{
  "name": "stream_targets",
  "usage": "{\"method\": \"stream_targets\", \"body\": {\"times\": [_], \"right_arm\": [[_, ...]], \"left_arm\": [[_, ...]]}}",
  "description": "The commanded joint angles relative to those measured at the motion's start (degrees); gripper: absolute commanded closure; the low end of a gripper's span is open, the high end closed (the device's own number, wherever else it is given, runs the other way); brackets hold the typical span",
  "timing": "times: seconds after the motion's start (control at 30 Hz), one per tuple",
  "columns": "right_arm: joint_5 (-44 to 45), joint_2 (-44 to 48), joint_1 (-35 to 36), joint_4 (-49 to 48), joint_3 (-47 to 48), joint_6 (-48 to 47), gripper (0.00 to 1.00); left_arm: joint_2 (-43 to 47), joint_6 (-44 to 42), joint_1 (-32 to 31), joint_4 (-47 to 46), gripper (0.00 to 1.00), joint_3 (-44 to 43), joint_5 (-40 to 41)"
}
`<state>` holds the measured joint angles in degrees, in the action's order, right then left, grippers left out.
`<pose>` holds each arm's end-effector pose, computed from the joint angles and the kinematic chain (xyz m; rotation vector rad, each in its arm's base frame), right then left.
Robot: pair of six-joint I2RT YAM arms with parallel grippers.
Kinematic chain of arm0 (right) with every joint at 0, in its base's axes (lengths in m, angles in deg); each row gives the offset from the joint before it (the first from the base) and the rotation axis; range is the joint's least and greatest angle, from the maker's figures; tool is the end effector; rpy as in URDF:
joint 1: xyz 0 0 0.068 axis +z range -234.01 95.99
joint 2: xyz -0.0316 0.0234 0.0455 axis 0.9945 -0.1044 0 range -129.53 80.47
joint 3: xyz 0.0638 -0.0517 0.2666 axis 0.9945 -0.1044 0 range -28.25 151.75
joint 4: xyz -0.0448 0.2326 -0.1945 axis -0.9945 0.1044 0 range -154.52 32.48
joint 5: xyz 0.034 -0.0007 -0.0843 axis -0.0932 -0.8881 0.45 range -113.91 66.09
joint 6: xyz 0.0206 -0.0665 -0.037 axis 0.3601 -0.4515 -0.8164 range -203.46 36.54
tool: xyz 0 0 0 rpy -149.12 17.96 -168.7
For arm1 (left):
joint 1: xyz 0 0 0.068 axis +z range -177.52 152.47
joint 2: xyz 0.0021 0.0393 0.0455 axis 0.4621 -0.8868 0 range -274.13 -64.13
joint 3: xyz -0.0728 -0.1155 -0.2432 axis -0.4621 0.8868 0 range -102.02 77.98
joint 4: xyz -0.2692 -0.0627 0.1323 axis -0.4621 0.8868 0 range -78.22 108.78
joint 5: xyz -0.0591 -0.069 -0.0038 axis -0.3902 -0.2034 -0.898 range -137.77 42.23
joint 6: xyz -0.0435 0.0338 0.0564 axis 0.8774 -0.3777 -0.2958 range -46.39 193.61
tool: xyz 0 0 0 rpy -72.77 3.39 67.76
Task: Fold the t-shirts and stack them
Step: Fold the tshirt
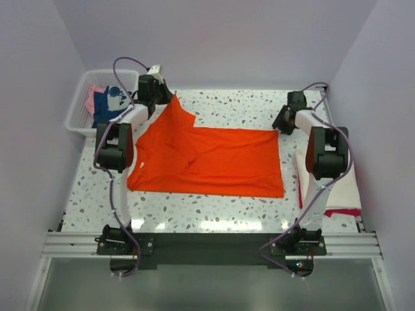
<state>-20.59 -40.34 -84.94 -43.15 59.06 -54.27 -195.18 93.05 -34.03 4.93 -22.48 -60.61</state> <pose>0.5168 -0.0124 0.1185 0.6802 2.4377 0.1246 0.6024 -0.0838 0.1637 -0.0796 2.0093 -0.5136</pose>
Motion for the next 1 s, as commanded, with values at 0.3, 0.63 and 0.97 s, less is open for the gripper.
{"method": "stream_targets", "body": {"times": [0.3,0.63,0.97], "right_arm": [[-3.22,-2.41,-1.00,0.26,3.05,1.75,0.67],[-5.86,-1.26,-1.00,-1.06,0.49,2.62,0.71],[-5.33,-1.44,-1.09,0.61,2.60,2.28,1.00]], "left_arm": [[4.74,1.12,1.40,-4.49,1.00,0.36,-0.69],[4.66,1.39,1.49,-4.75,1.00,0.36,-1.31],[4.66,1.74,1.58,-4.14,1.00,-1.22,-1.66]]}}
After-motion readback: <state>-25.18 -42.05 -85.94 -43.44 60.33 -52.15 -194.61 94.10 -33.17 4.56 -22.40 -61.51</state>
